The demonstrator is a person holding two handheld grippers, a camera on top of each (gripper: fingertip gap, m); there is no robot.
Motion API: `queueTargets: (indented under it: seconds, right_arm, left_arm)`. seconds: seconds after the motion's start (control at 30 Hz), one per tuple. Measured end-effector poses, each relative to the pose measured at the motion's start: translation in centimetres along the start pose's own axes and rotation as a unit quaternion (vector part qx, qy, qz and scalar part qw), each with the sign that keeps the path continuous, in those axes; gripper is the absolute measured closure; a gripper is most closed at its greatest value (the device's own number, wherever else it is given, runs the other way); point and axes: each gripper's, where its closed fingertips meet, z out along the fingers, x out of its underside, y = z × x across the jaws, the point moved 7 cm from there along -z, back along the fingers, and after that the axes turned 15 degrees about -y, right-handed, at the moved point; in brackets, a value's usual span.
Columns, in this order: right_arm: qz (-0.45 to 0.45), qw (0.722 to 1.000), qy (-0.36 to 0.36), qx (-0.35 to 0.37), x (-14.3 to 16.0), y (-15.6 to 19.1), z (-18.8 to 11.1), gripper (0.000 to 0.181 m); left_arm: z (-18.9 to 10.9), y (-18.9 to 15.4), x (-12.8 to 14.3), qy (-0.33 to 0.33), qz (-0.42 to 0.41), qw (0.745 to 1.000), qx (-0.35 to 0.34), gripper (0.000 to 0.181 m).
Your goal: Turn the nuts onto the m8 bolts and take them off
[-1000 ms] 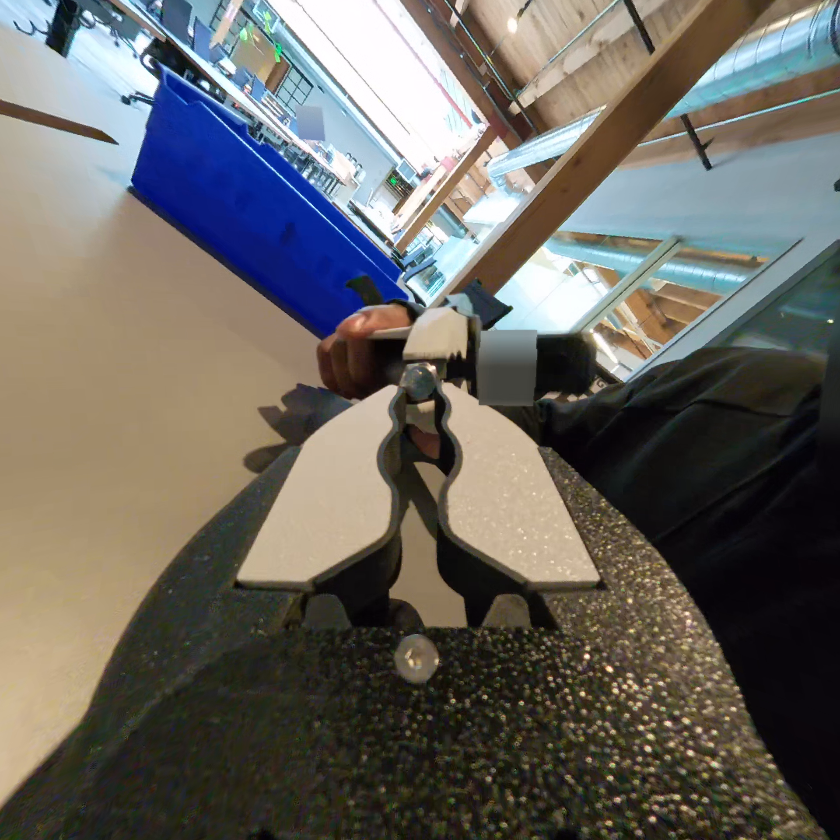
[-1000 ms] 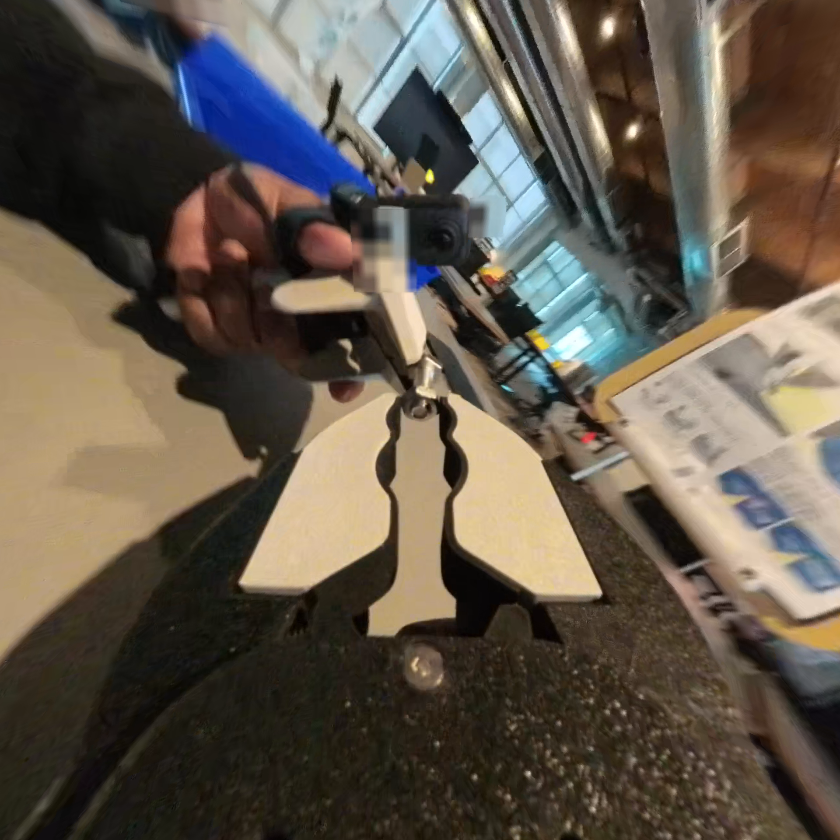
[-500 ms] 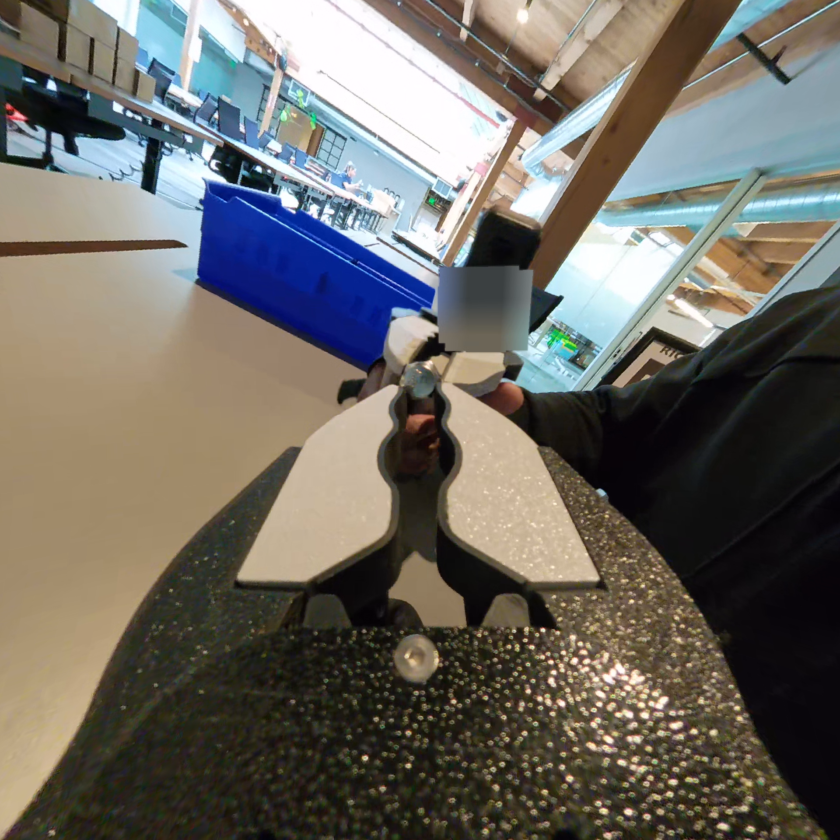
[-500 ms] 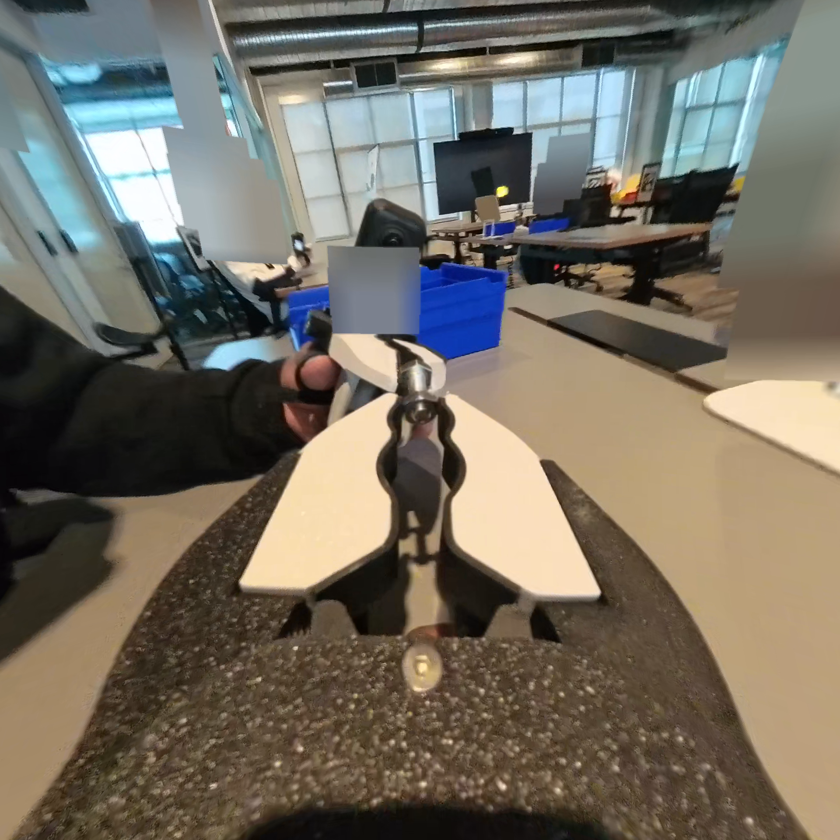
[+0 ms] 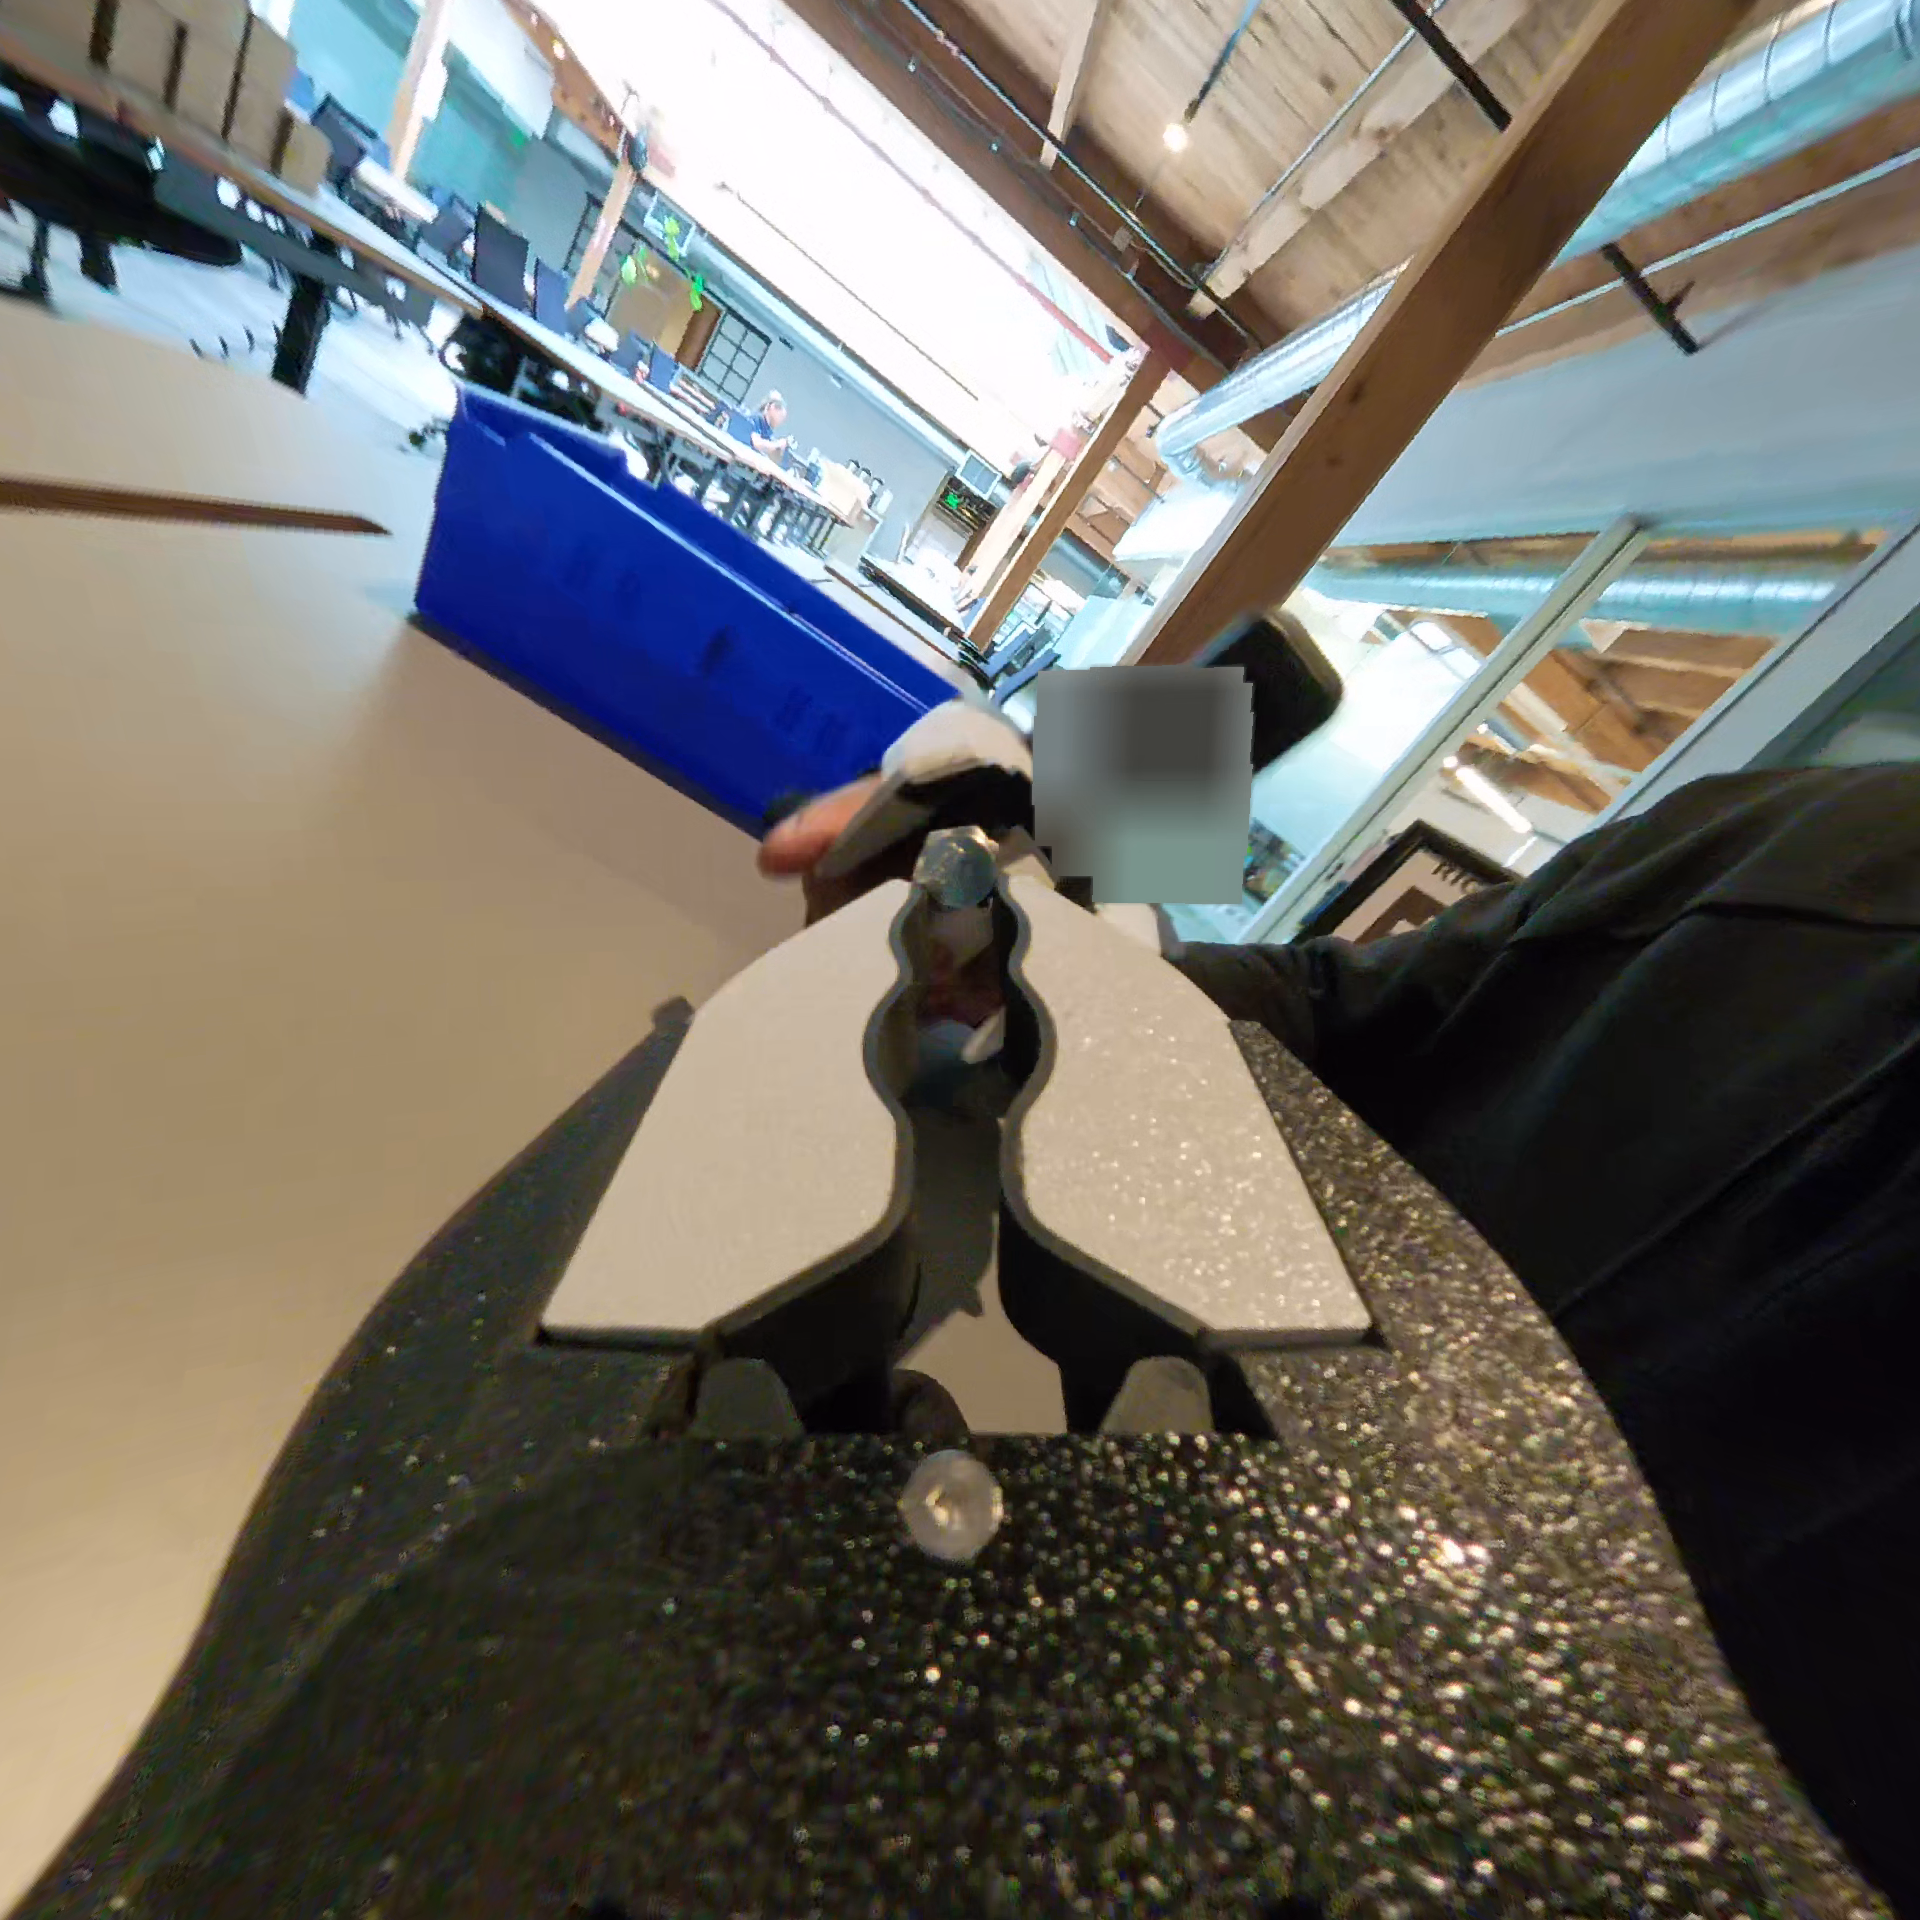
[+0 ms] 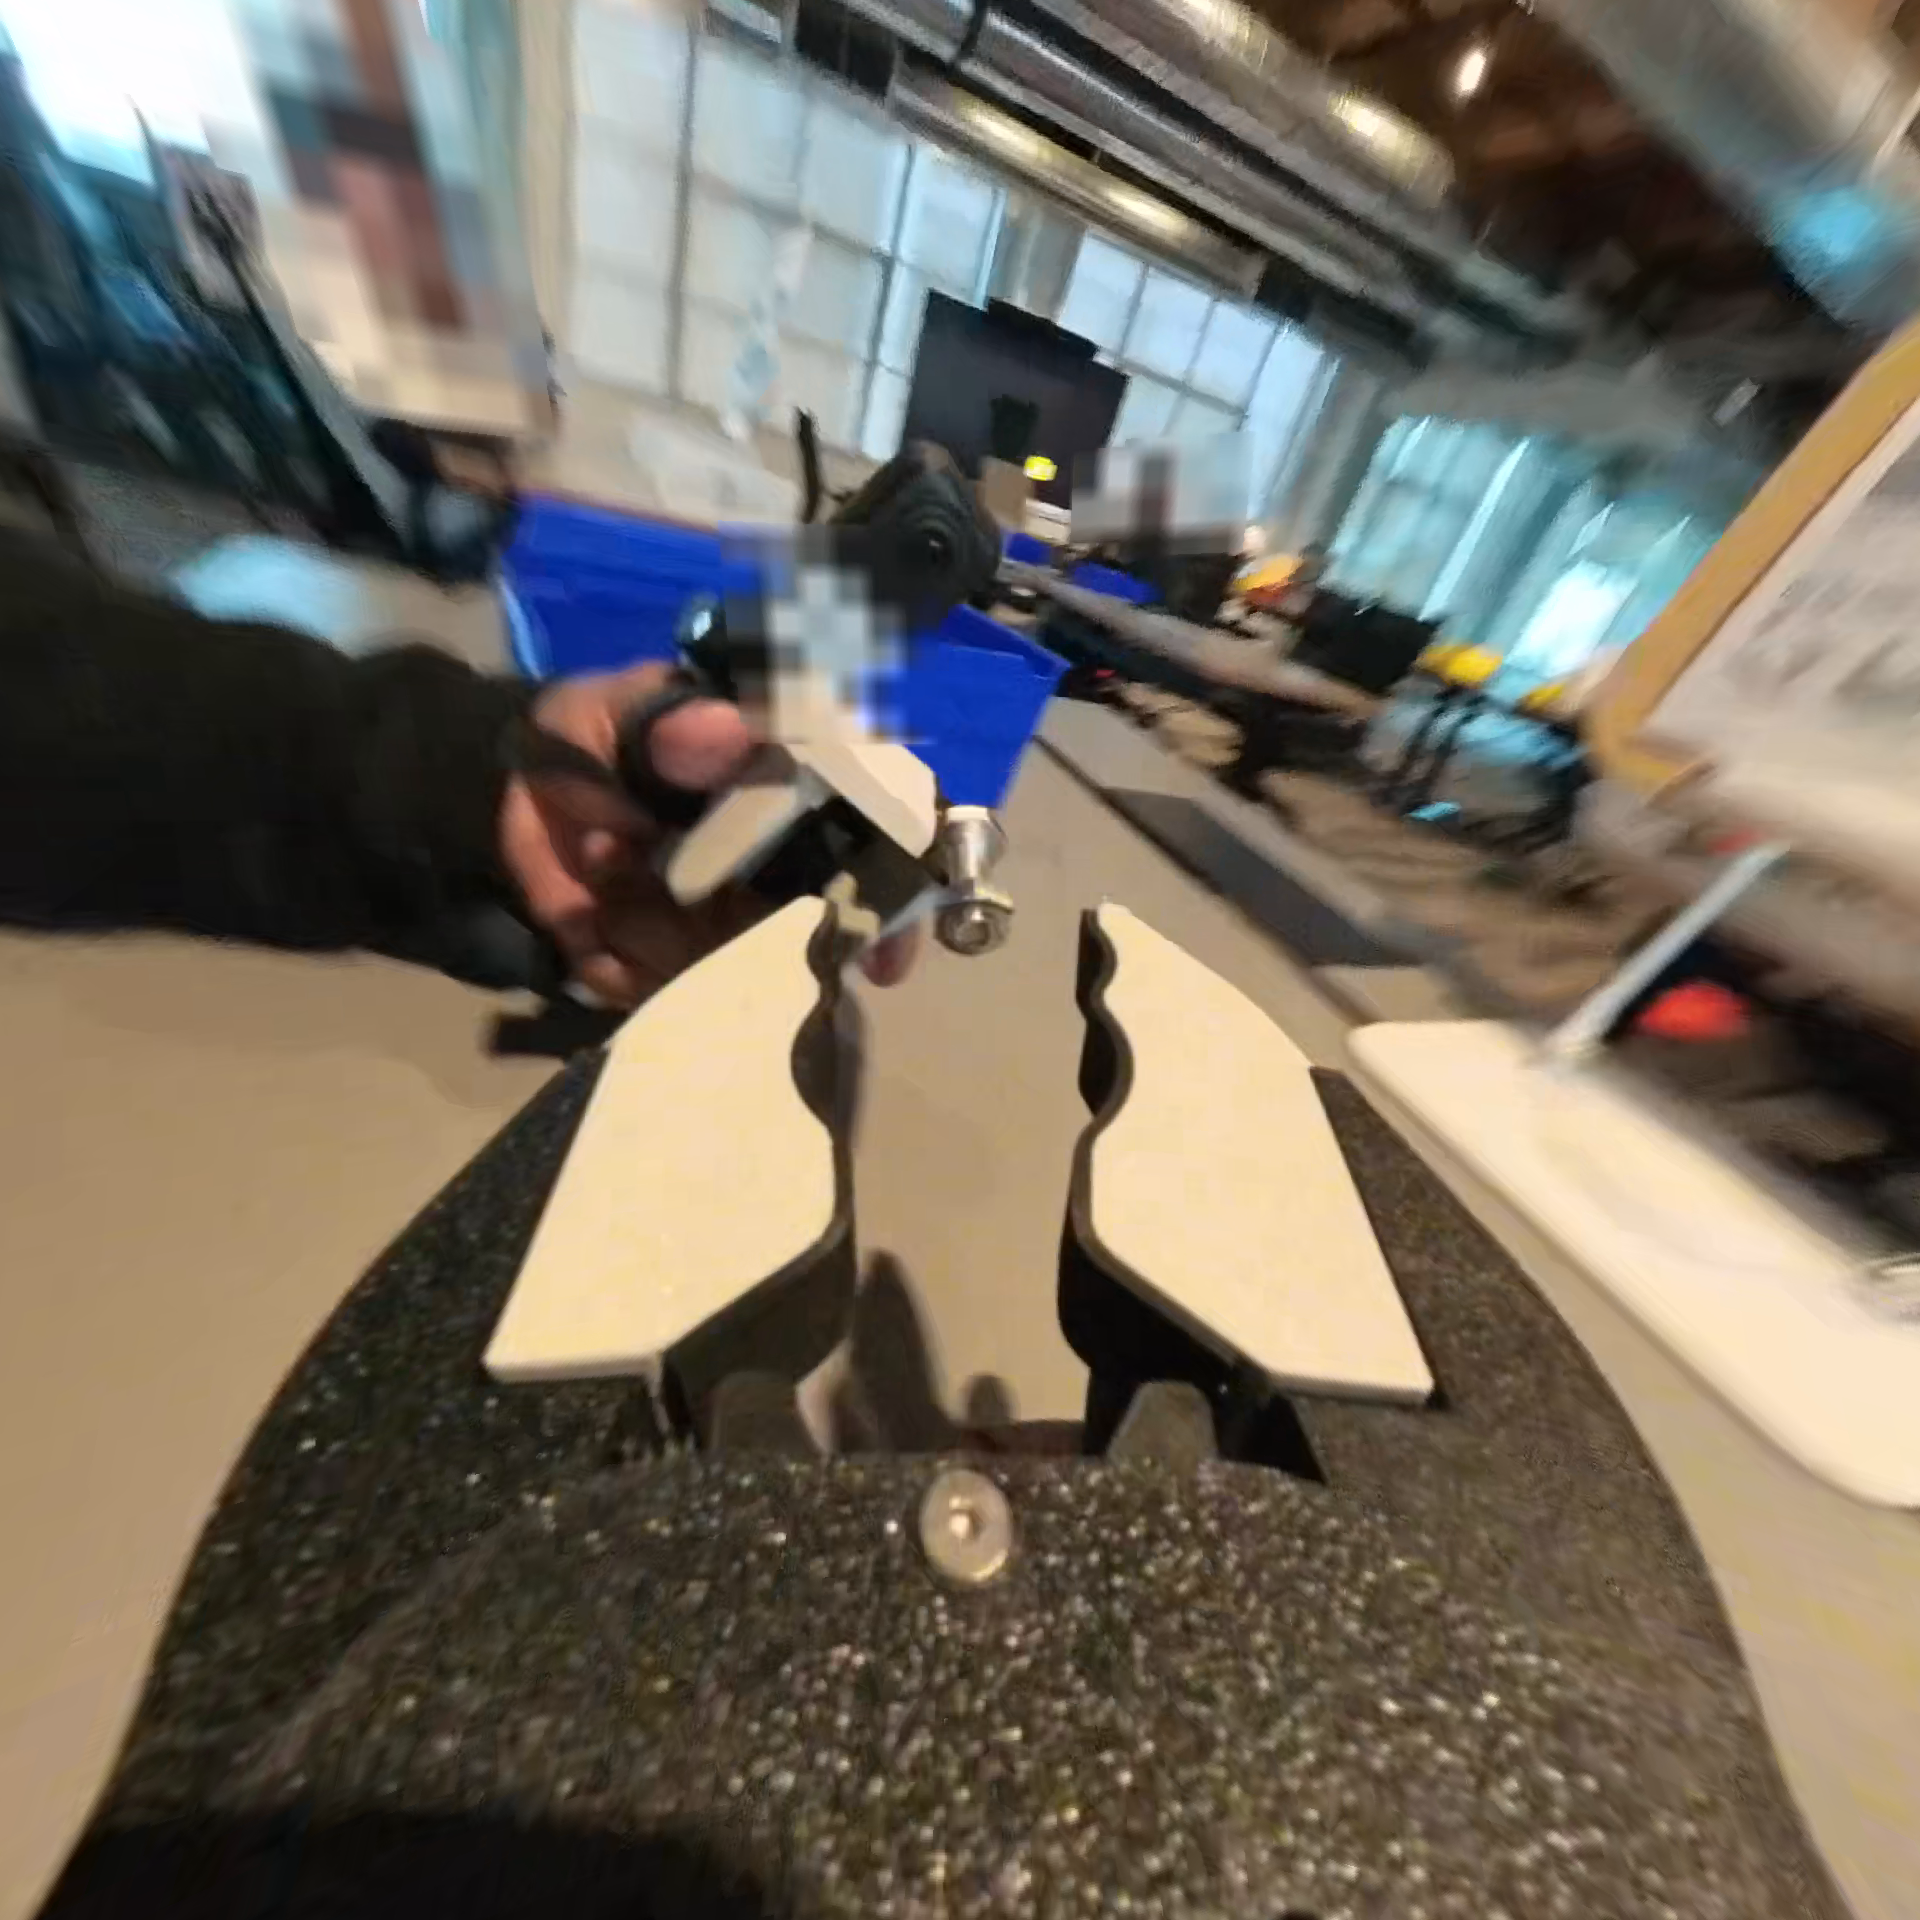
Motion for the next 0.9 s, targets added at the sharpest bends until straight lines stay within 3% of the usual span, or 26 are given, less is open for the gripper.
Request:
queueTargets:
  seconds: [0.13, 0.23, 0.3, 0.37, 0.47, 0.53, 0.6, 0.67, 0.77, 0.9]
  right_arm:
    - [0.221, 0.975, -0.023, -0.004, 0.2, -0.5, 0.3, 0.143]
    - [0.283, 0.959, -0.027, -0.003, 0.4, -0.7, 0.3, 0.162]
    - [0.271, 0.962, -0.018, -0.007, 0.4, -0.7, 0.3, 0.166]
    - [0.188, 0.982, -0.005, -0.006, 0.4, -0.5, 0.2, 0.165]
    - [-0.064, 0.998, 0.019, -0.007, 0.4, 0.2, -0.1, 0.166]
    - [-0.272, 0.960, 0.055, -0.017, 0.7, 0.8, -0.2, 0.165]
    - [-0.376, 0.923, 0.083, -0.021, 1.0, 1.0, -0.3, 0.165]
    - [-0.323, 0.944, 0.061, -0.008, 0.5, 0.9, -0.3, 0.155]
    - [-0.116, 0.993, 0.013, 0.003, -0.2, 0.3, -0.1, 0.142]
    - [0.141, 0.990, -0.009, 0.005, -0.1, -0.7, 0.0, 0.143]
  left_arm:
    - [0.1, -0.6, -0.2, 0.001, 0.063, 0.998, 0.006, 0.170]
    - [0.2, -0.8, -0.2, 0.004, 0.079, 0.997, 0.009, 0.170]
    - [0.2, -0.7, -0.1, 0.007, 0.074, 0.997, 0.006, 0.170]
    - [0.2, -0.5, 0.0, 0.013, 0.052, 0.999, 0.001, 0.171]
    - [0.1, 0.0, 0.5, 0.023, -0.028, 0.999, -0.001, 0.171]
    - [0.1, 0.5, 0.9, 0.029, -0.054, 0.998, -0.011, 0.171]
    - [0.1, 0.7, 1.1, 0.026, -0.056, 0.998, -0.013, 0.171]
    - [0.2, 0.6, 0.9, 0.010, -0.052, 0.999, -0.005, 0.171]
    - [0.0, 0.4, 0.4, 0.004, -0.014, 1.000, -0.007, 0.171]
    - [-0.1, 0.0, -0.1, -0.003, 0.014, 1.000, 0.004, 0.171]
